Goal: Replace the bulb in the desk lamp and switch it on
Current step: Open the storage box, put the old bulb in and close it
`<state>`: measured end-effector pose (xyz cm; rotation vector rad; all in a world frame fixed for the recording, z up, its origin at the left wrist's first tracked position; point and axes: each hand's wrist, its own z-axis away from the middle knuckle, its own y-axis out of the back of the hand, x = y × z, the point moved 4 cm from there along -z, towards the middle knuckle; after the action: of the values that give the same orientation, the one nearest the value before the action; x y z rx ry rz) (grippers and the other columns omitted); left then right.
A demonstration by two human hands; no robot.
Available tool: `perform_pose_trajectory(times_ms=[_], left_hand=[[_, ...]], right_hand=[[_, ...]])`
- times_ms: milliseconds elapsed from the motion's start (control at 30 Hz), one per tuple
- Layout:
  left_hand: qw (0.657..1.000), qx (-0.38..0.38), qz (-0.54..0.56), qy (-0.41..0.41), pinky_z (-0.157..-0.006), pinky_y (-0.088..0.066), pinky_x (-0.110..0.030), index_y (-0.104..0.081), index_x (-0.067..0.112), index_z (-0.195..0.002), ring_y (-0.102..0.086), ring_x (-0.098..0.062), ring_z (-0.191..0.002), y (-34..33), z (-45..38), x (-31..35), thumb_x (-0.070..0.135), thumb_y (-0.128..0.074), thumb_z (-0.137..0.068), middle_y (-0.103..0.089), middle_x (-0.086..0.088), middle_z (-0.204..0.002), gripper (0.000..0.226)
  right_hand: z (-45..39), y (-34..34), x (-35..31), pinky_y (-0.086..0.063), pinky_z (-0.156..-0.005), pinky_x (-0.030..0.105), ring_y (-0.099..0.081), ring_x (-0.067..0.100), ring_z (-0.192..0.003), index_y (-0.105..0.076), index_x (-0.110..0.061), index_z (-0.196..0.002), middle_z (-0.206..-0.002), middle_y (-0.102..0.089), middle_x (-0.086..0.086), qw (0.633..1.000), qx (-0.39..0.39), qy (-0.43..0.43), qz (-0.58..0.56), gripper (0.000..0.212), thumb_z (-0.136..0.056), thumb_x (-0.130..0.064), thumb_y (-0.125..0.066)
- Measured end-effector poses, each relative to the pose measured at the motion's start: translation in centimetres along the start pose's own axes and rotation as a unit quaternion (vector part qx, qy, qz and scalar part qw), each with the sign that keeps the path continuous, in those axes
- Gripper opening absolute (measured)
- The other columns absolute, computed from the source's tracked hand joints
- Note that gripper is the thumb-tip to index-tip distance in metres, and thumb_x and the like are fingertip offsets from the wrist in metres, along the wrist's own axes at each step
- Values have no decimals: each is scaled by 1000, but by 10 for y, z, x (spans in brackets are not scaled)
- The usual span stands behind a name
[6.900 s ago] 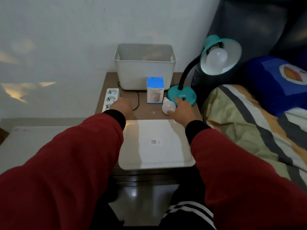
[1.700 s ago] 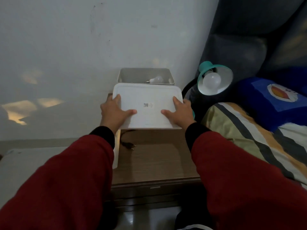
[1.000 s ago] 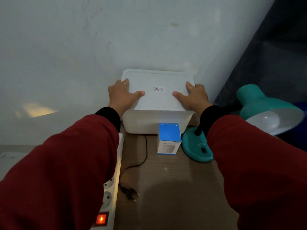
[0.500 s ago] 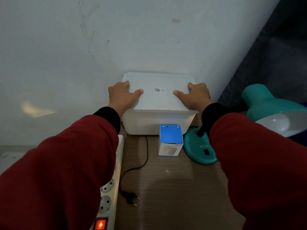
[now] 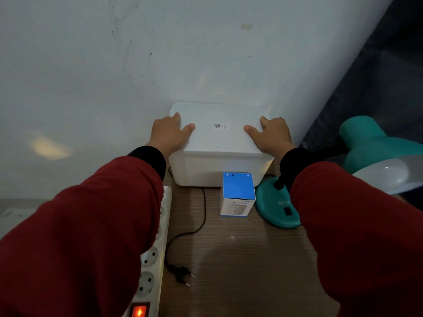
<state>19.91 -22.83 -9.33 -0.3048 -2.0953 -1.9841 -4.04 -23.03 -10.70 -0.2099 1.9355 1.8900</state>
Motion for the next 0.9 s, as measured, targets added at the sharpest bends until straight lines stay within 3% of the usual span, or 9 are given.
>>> perform_pose_trajectory(times_ms=[100, 300, 367, 433, 500, 633, 700, 900], left_hand=[[1000, -10, -6, 3, -102, -31, -36, -30, 5, -144, -48, -34, -123, -4, -1, -2, 44, -31, -99, -53, -22, -132, 60], [998, -61, -21, 9, -102, -31, -40, -27, 2, -143, -46, -39, -122, -8, -6, -3, 43, -28, -100, -53, -22, -131, 60], [996, -85, -29, 19, -102, -33, -40, -31, 3, -140, -44, -38, -124, -5, -4, -2, 42, -29, -99, -50, -22, -134, 57], [993, -103, -51, 20, -100, -36, -38, -39, 3, -134, -47, -36, -122, 4, -1, 0, 43, -32, -97, -50, -20, -132, 55], [989, -124, -78, 23, -94, -39, -33, -46, 3, -129, -51, -32, -117, 14, 4, -1, 44, -37, -94, -52, -18, -130, 54], [982, -153, -106, 37, -80, -41, -28, -56, -1, -119, -57, -30, -105, 35, 19, -8, 40, -51, -88, -56, -17, -120, 52], [983, -143, -105, 48, -75, -40, -28, -55, -3, -117, -56, -31, -108, 48, 29, -12, 36, -54, -90, -56, -18, -122, 48], [983, -105, -126, 78, -93, -45, -33, -49, -1, -127, -51, -32, -120, 81, 68, -27, 33, -55, -92, -47, -19, -133, 49]], right_hand=[[0, -2, 1, -38, -101, 37, -40, 38, -125, -48, 0, -128, -129, -46, 26, 1000, -1, -4, 1, 68, -92, -57, -41], [10, 8, -12, -29, -110, 39, -27, 34, -137, -36, -4, -141, -150, -23, 20, 997, -47, -3, 61, 62, -98, -49, -33], [16, 16, -19, -36, -105, 39, -35, 34, -132, -42, -1, -137, -146, -30, 19, 990, -68, 4, 120, 56, -99, -41, -32], [23, 28, -28, -44, -87, 35, -51, 32, -114, -52, 0, -124, -132, -48, 17, 983, -81, 17, 163, 44, -97, -32, -39], [30, 40, -36, -43, -72, 30, -57, 29, -96, -59, -1, -115, -122, -58, 15, 975, -96, 22, 197, 33, -93, -23, -49], [47, 61, -56, -38, -75, 31, -58, 31, -115, -56, -4, -124, -129, -57, 13, 964, -125, 39, 230, 42, -92, -30, -58], [59, 69, -63, -37, -76, 32, -56, 30, -118, -55, -5, -127, -132, -56, 12, 962, -132, 43, 237, 46, -92, -35, -58], [105, 84, -85, -38, -78, 32, -56, 30, -118, -53, -7, -128, -132, -56, 11, 961, -134, 62, 236, 50, -92, -42, -56]])
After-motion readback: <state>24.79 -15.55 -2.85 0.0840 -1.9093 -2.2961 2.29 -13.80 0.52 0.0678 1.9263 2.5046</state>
